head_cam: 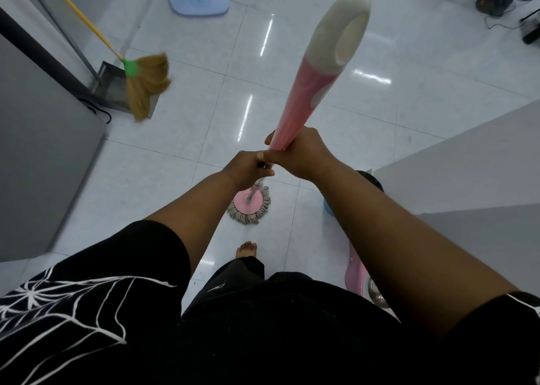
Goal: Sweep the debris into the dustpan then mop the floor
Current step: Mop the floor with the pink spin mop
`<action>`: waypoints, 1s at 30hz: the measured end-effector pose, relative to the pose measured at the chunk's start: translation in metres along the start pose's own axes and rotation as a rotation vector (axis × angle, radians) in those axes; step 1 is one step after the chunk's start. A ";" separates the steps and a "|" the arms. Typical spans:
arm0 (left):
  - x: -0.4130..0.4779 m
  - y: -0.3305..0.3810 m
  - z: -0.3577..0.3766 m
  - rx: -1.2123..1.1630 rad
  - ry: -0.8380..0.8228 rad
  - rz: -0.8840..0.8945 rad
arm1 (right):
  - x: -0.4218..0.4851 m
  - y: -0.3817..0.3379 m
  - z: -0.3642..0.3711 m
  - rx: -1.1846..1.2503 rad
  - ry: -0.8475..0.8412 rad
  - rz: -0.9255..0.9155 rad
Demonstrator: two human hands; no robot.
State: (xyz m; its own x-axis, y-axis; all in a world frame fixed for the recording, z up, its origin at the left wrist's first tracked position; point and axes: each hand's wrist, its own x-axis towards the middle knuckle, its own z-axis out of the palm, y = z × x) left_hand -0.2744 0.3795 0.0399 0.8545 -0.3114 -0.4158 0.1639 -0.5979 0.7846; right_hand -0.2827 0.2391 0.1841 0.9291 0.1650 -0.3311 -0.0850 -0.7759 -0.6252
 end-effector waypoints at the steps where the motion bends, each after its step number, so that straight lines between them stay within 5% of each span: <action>1: 0.000 0.002 0.001 -0.010 -0.007 -0.006 | -0.004 0.002 -0.002 -0.002 0.011 -0.001; 8: -0.002 0.015 0.019 0.048 0.009 0.064 | -0.032 0.004 -0.029 0.092 0.244 -0.010; 30: -0.017 0.095 0.175 0.261 -0.045 0.095 | -0.135 0.176 -0.069 0.275 0.233 0.053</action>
State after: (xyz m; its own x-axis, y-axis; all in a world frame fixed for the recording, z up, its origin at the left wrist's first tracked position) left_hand -0.3598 0.1984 0.0414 0.8360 -0.4043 -0.3709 -0.0530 -0.7324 0.6788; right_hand -0.3985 0.0377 0.1677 0.9751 -0.0393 -0.2181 -0.1998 -0.5815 -0.7886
